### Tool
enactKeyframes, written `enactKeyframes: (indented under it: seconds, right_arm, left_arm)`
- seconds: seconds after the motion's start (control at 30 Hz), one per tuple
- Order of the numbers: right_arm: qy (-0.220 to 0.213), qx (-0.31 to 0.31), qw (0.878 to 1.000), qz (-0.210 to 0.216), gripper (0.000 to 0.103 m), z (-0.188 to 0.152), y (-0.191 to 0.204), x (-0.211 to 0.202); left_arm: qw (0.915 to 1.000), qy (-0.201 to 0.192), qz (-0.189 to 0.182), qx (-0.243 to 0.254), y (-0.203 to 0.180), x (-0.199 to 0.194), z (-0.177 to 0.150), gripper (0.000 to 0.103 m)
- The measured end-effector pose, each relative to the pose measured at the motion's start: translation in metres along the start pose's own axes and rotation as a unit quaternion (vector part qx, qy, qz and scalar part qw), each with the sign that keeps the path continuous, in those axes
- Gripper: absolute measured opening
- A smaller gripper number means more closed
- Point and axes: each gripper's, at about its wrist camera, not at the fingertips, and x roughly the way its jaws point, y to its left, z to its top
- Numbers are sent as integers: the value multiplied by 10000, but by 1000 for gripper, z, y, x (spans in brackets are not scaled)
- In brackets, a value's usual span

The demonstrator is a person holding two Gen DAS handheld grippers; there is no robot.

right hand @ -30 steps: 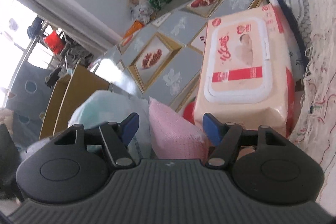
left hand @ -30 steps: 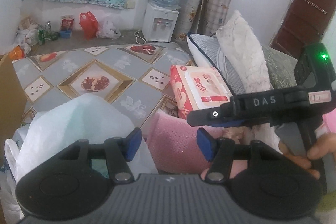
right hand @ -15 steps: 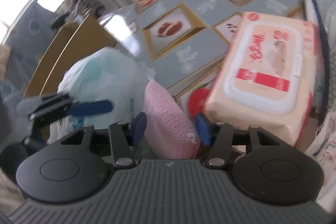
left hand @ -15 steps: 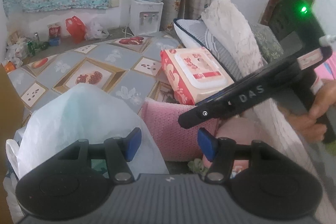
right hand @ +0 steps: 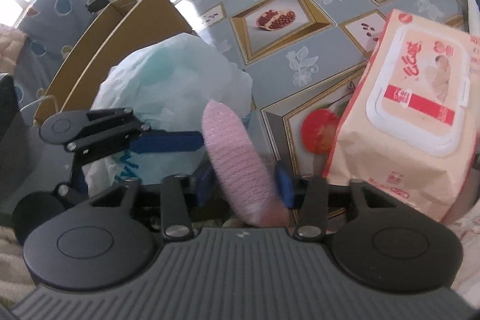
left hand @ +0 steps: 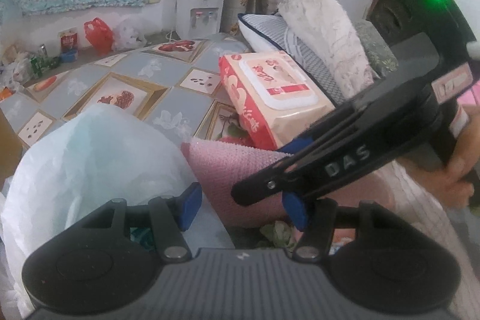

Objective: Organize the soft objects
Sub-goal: 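Carry the pink cloth with the right tool and drop it into the box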

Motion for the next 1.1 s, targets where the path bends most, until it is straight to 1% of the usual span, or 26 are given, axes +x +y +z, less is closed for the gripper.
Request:
enactKeyframes:
  seconds: [0.13,0.27,0.4,0.57,0.67,0.73,0.83,0.97,1.03,1.1]
  right_arm:
    - [-275,57,9993,-229,36,-2,3,1]
    - [-577,214,9978,-249,34,-3,3,-17]
    - [-914,320,9950,-235,34,-5,16,-44]
    - [-1471,83,9887,-290,34,-9,61,-80]
    - [-1756,-15,9844,-130,34,-8,86,-98]
    - [-1898,-99,9818,14,34,-5,108,-105]
    - [-2007,-215,9791,249,34,5,143,-103]
    - [-2017,-217,9762,766,34,25,189,-79]
    - [-1945,-211,9751,1044,34,38,213,-57]
    - [-1801,-174,9754,1261,34,52,238,-29]
  left_arm:
    - [9998,-90,35,-171,1,1,4,61]
    - [9990,-390,-7,-228,-3,-13,8,61]
    - [9965,-819,16,-171,-10,-44,9,61]
    - [9890,-1454,177,-187,-14,-96,5,61]
    - [9820,-1843,269,-328,-8,-132,-4,60]
    - [9752,-2137,391,-417,1,-156,-13,61]
    - [9672,-2387,559,-672,23,-187,-26,60]
    - [9564,-2567,856,-1096,65,-224,-47,60]
    - [9505,-2590,1093,-1327,89,-238,-59,60]
    - [9438,-2532,1301,-1681,119,-248,-72,60]
